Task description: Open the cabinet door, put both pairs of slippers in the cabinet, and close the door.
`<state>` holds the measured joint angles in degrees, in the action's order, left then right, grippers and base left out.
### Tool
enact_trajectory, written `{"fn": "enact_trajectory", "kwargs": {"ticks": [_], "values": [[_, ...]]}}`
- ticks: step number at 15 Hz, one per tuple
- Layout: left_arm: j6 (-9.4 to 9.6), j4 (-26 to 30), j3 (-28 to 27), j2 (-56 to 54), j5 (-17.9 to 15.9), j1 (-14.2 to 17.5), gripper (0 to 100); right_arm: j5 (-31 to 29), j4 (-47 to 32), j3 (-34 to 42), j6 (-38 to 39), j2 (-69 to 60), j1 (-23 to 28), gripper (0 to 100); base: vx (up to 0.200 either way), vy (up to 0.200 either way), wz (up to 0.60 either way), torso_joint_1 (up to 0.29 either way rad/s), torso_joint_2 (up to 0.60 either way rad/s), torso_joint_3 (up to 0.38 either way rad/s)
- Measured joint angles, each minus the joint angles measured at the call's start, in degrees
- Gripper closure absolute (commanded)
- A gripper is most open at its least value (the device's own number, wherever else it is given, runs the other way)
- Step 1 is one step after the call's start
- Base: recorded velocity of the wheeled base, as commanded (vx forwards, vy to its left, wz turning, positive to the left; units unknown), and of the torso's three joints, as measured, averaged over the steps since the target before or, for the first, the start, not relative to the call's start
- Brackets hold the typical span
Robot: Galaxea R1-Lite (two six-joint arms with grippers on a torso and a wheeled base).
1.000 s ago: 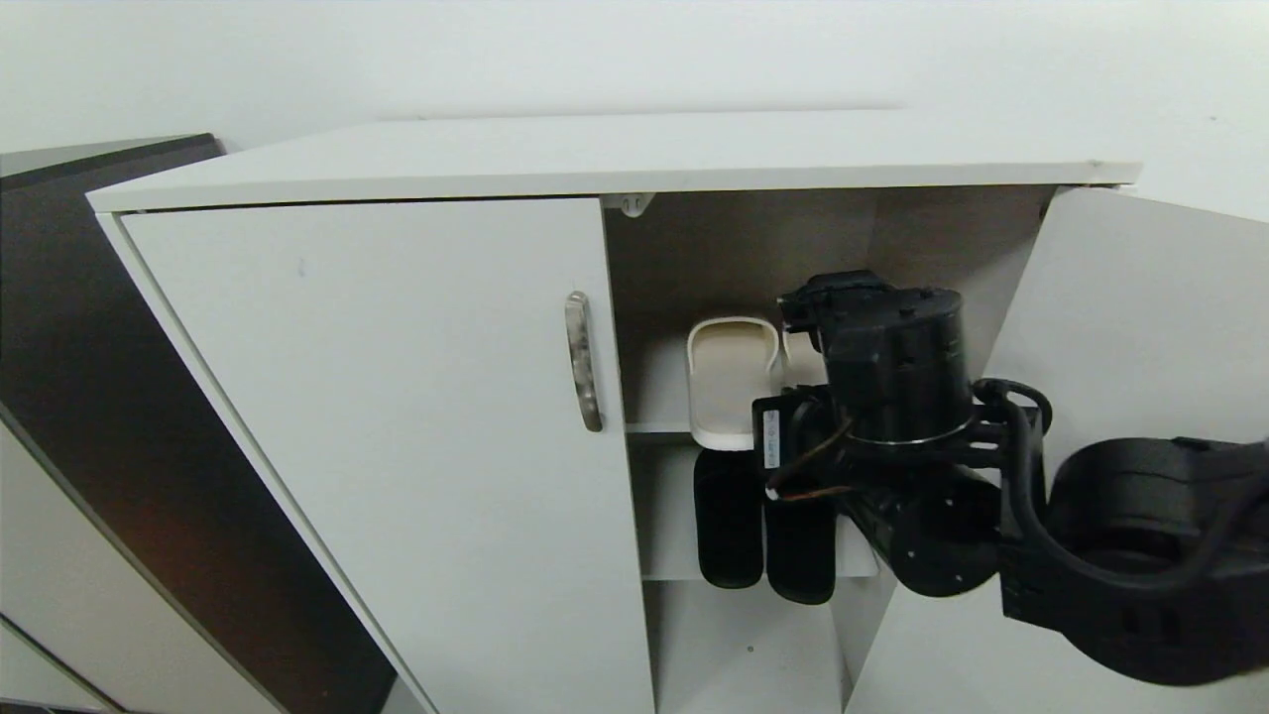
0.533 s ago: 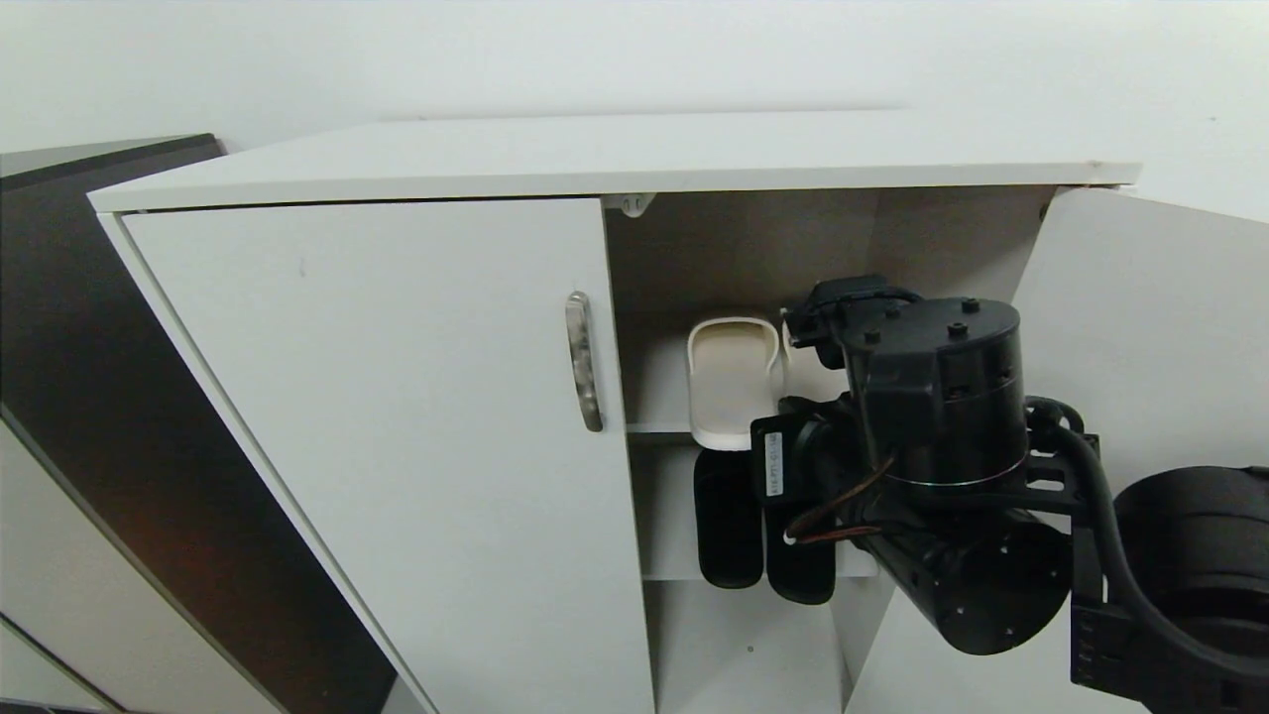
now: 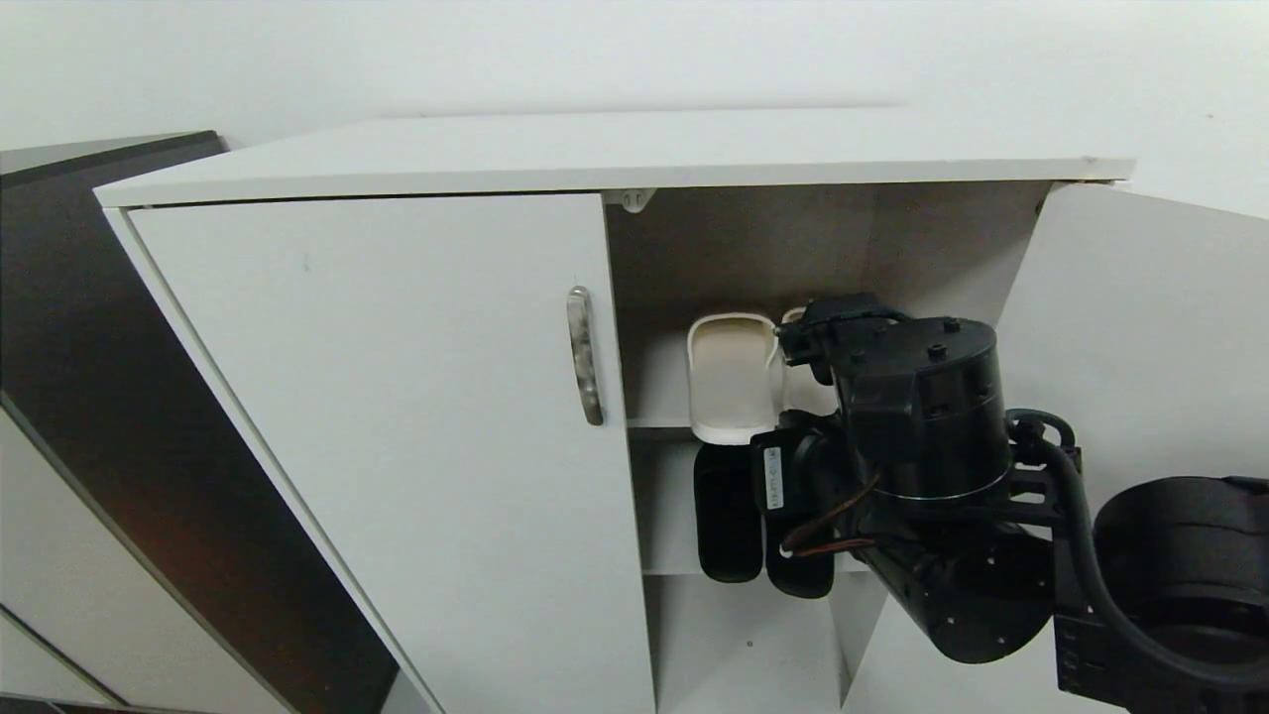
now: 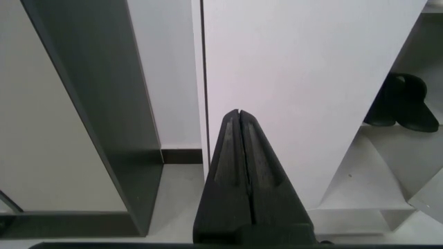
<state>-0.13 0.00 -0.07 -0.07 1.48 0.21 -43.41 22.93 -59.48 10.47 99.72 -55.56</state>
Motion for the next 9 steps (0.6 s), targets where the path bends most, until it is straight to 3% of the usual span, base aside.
{"fn": "enact_trajectory", "kwargs": {"ticks": [9], "values": [[-0.02, 0.00, -0.02, 0.00, -0.02, 0.04, 100, 2.24, 0.05, 0.88, 0.06, -0.24, -0.02, 100, -0.200, 0.000, 0.00, 0.001, 0.00, 0.004]]}}
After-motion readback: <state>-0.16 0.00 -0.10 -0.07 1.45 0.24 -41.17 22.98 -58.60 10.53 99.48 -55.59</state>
